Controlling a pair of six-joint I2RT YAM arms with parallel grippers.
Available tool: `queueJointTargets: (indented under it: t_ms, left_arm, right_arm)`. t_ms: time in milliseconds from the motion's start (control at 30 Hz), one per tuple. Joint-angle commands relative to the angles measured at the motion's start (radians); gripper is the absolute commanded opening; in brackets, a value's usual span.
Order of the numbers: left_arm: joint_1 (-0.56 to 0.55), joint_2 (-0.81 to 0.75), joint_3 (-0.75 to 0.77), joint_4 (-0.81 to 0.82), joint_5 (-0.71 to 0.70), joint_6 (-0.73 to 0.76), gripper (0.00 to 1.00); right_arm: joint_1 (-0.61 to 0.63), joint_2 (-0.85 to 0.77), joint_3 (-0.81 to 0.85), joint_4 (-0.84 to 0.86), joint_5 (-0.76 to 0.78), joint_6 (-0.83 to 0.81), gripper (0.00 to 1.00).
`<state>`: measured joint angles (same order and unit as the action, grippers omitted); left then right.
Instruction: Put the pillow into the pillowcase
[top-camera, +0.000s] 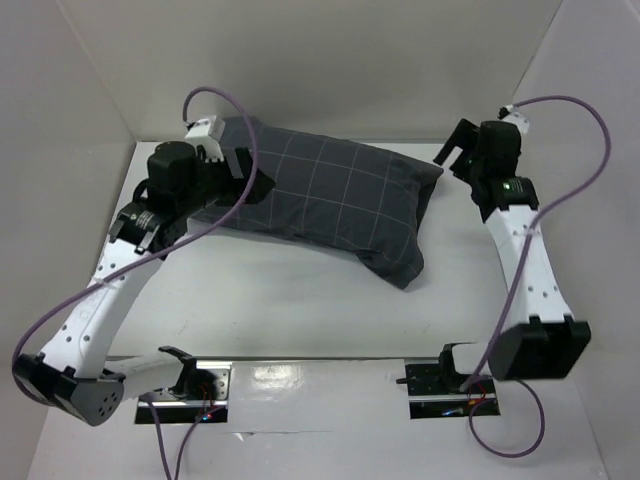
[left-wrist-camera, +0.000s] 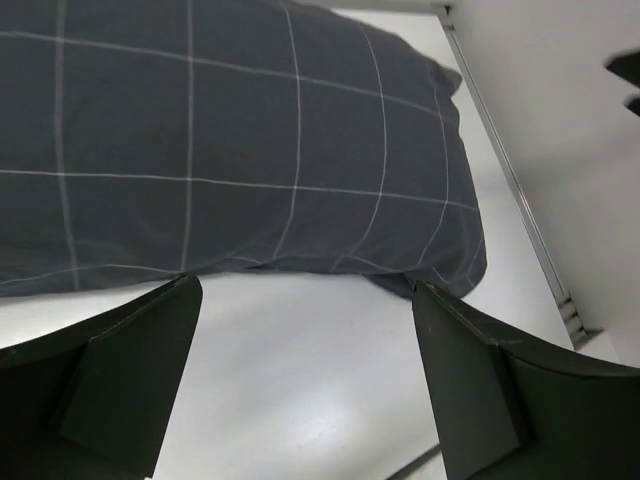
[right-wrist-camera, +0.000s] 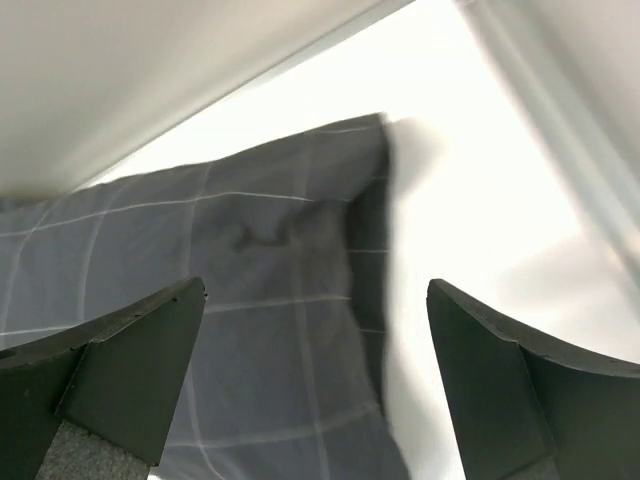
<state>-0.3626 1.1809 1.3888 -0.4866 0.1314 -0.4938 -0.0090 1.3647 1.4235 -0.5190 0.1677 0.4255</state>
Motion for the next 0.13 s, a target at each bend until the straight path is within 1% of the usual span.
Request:
queueJointTargets:
  t_ms: [0,67,100]
  left_arm:
    - [0.002,-0.061,0.012,0.009,-0.101,0.046,1.00]
    - [0.002,-0.081,0.012,0.010,-0.137,0.057,1.00]
    - [0.002,-0.090,0.001,0.010,-0.150,0.057,1.00]
  right_arm:
    - [0.009,-0.105,-0.110,-0.154,0.199,-0.019,0.99]
    - [0.009,-0.166,-0.165,-0.154,0.213,-0.020,0.99]
    - [0.009,-0.223,-0.216,-0.144,0.213,-0.021,0.99]
